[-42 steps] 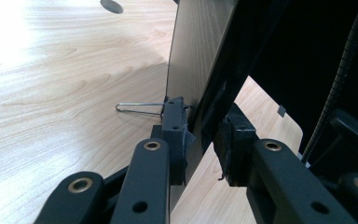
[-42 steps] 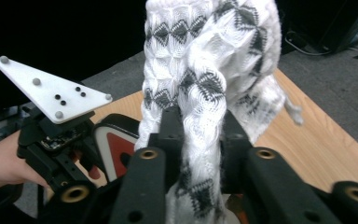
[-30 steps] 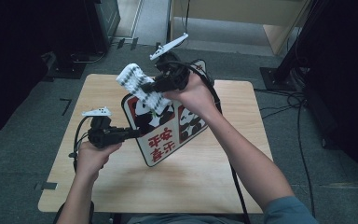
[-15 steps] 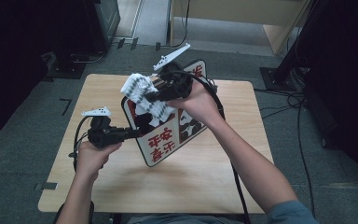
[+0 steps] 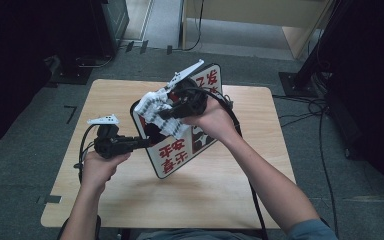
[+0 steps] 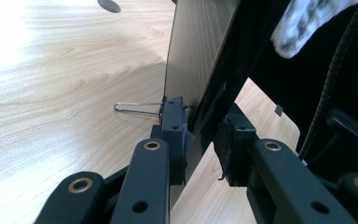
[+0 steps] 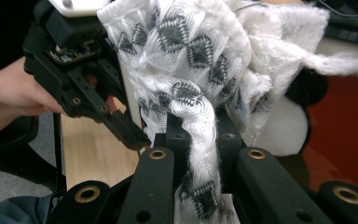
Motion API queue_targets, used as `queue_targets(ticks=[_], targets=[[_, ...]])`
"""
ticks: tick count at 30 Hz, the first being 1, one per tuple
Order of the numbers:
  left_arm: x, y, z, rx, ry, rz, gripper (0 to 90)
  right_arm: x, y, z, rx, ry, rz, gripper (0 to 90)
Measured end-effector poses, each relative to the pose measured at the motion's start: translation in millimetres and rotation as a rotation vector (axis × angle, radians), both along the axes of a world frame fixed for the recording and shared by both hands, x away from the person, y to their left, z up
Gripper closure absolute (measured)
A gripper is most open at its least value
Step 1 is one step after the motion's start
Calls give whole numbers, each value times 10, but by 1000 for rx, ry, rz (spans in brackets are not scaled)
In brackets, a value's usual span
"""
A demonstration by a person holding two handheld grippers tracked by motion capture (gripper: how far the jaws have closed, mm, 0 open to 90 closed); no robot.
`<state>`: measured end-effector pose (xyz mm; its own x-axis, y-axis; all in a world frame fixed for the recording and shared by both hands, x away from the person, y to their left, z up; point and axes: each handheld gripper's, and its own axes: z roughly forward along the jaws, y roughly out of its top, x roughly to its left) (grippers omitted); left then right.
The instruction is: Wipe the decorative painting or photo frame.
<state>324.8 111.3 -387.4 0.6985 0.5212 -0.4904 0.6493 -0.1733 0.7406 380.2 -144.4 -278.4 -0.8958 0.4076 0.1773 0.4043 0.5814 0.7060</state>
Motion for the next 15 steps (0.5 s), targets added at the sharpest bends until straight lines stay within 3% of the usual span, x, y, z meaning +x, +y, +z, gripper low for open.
queue_targets(ticks=[15], targets=[[3,2,1,1,-1,-3,753,-43,-53,-298,-17,48,-5,818]])
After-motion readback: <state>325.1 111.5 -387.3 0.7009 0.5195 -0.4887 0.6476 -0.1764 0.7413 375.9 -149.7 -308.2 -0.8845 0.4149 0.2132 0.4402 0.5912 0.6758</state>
